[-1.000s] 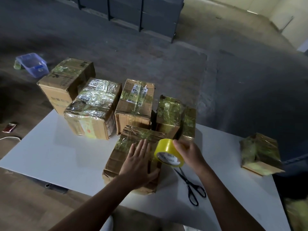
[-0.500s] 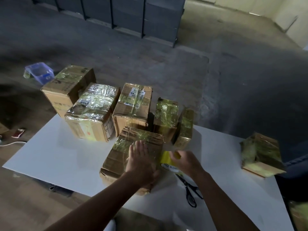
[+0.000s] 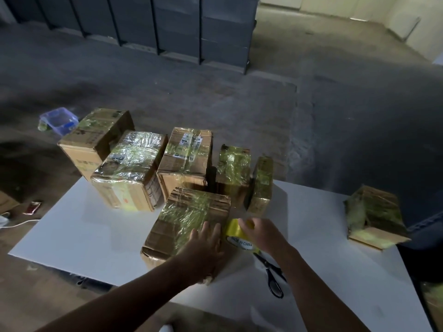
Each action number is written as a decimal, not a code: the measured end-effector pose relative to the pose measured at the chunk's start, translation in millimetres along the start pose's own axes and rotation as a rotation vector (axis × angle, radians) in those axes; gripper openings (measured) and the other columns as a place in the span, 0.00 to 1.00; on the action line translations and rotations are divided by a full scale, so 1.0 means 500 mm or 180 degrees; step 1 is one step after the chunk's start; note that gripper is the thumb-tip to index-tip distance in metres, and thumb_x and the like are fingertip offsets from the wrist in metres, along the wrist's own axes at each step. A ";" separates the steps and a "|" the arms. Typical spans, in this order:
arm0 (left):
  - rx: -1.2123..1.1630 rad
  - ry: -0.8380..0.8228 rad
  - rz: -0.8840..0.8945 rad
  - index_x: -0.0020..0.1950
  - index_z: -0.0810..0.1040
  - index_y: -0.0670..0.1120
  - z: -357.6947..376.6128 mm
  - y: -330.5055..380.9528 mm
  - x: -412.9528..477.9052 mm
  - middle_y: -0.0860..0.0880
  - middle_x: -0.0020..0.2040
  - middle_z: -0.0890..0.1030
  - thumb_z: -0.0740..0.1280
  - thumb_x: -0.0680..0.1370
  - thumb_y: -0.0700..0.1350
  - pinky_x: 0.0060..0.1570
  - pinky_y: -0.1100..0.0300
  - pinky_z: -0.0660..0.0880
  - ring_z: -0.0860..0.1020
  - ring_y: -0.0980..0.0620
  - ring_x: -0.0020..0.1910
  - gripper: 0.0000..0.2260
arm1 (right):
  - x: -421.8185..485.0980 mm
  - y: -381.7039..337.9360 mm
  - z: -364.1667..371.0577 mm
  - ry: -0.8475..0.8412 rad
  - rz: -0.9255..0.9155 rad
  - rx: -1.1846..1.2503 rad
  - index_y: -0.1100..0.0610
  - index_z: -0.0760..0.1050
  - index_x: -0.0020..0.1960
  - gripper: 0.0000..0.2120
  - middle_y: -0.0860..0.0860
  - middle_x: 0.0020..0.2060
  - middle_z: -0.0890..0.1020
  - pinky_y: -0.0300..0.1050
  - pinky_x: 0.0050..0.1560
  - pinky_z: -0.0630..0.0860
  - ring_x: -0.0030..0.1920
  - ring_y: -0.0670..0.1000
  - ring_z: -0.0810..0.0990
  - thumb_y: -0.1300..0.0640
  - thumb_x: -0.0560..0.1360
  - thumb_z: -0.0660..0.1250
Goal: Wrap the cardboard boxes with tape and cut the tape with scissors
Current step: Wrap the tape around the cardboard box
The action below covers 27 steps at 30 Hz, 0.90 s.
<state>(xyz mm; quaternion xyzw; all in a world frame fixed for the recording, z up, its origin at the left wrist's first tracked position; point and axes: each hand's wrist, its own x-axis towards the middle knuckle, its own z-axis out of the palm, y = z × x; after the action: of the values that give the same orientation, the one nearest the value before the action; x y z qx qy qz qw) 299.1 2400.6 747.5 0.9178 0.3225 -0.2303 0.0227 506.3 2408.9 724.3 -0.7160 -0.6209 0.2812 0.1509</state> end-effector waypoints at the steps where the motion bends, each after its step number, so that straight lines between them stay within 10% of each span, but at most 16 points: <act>1: -0.0028 0.0017 -0.0032 0.77 0.57 0.45 -0.002 0.002 0.001 0.33 0.77 0.40 0.53 0.84 0.48 0.71 0.33 0.51 0.44 0.28 0.74 0.22 | 0.002 -0.001 -0.002 -0.0056 0.0011 0.0014 0.50 0.65 0.31 0.21 0.47 0.27 0.69 0.39 0.31 0.65 0.28 0.44 0.68 0.40 0.79 0.58; 7: -0.0128 0.0629 0.0207 0.74 0.63 0.49 -0.018 -0.018 -0.024 0.31 0.76 0.50 0.70 0.73 0.57 0.66 0.36 0.66 0.53 0.28 0.74 0.33 | -0.005 -0.008 -0.047 -0.0004 0.0154 0.0689 0.53 0.78 0.43 0.18 0.49 0.37 0.82 0.43 0.37 0.75 0.38 0.48 0.81 0.39 0.76 0.63; 10: -0.0443 0.1412 0.0351 0.58 0.80 0.50 -0.034 -0.027 -0.041 0.33 0.69 0.70 0.77 0.61 0.62 0.42 0.48 0.82 0.73 0.33 0.65 0.30 | -0.005 -0.034 -0.105 0.0521 -0.0178 0.0976 0.53 0.77 0.38 0.19 0.41 0.30 0.78 0.33 0.33 0.68 0.33 0.39 0.76 0.37 0.73 0.64; 14: -0.1097 0.2051 0.0531 0.58 0.78 0.47 -0.042 -0.017 -0.043 0.40 0.73 0.62 0.67 0.71 0.61 0.31 0.53 0.82 0.72 0.37 0.65 0.22 | 0.003 -0.092 -0.179 0.0792 -0.0862 0.0984 0.52 0.74 0.32 0.19 0.44 0.27 0.75 0.33 0.31 0.64 0.31 0.40 0.72 0.39 0.72 0.61; 18: -0.0867 0.2040 0.0354 0.62 0.73 0.50 -0.033 -0.024 -0.050 0.40 0.69 0.68 0.65 0.69 0.67 0.30 0.56 0.81 0.73 0.38 0.63 0.29 | 0.005 -0.117 -0.201 0.0308 -0.0863 0.0848 0.47 0.79 0.38 0.13 0.46 0.36 0.82 0.42 0.43 0.72 0.41 0.45 0.79 0.40 0.73 0.62; 27: -0.0655 0.2128 0.0344 0.63 0.69 0.52 0.028 -0.081 -0.075 0.42 0.69 0.69 0.70 0.63 0.71 0.42 0.50 0.81 0.78 0.39 0.57 0.36 | -0.006 -0.126 -0.179 0.0621 -0.0717 -0.0380 0.52 0.59 0.26 0.25 0.46 0.21 0.61 0.40 0.26 0.57 0.22 0.45 0.60 0.46 0.77 0.63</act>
<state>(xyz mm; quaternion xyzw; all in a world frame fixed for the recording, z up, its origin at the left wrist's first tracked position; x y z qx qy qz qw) 243.1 2408.1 755.6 0.9511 0.2846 0.1180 0.0204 508.4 2429.6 831.8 -0.6734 -0.6953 0.1542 0.1983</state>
